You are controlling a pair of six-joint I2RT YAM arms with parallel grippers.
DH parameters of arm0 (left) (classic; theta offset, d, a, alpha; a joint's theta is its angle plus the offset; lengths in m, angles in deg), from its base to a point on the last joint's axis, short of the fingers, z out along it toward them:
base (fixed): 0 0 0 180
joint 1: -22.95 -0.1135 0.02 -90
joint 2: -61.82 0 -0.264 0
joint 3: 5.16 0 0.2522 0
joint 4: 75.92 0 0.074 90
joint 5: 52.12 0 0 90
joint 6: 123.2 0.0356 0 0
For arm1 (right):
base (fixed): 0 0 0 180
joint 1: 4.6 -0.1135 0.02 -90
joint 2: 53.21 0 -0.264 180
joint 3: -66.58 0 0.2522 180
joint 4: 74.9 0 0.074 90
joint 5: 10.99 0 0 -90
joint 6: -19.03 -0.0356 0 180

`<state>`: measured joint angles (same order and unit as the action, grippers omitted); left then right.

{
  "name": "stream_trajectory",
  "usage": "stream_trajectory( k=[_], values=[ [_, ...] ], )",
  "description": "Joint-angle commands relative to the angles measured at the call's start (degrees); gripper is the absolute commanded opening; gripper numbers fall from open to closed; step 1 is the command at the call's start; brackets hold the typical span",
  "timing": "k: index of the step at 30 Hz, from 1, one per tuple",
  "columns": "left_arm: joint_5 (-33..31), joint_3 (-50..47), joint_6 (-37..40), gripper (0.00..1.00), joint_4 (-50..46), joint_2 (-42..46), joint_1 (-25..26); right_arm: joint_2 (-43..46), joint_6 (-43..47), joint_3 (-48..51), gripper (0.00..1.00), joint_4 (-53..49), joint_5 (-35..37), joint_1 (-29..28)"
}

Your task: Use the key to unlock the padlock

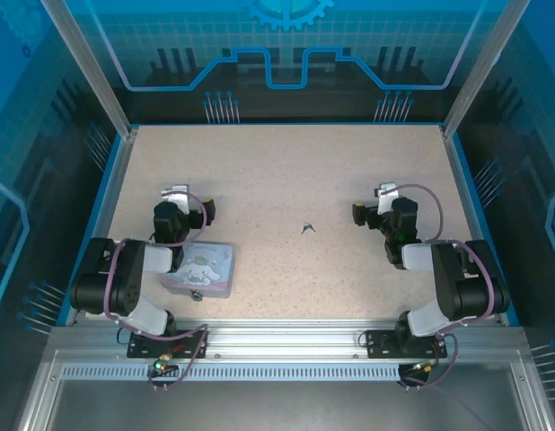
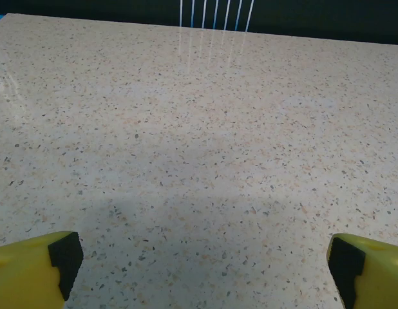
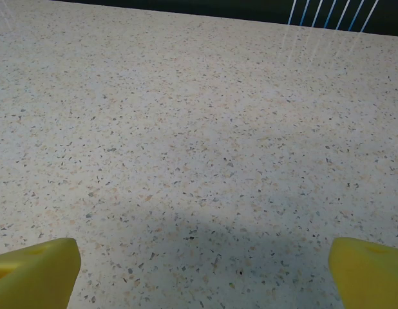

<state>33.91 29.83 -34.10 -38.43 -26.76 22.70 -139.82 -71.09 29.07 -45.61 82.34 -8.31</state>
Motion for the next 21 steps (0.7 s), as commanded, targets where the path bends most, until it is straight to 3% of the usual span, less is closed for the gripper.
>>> stream_trajectory(
  k=[1,21],
  values=[
    [1.31,1.15,0.86,0.99,-0.08,-0.11,0.08,0.38,0.68,-1.13,1.0,-0.07,-0.7,0.47],
    [1.75,1.51,0.38,0.99,-0.83,-0.2,-0.36,0.21,-0.03,-1.4,1.0,-0.51,-2.8,1.67]
  ],
)
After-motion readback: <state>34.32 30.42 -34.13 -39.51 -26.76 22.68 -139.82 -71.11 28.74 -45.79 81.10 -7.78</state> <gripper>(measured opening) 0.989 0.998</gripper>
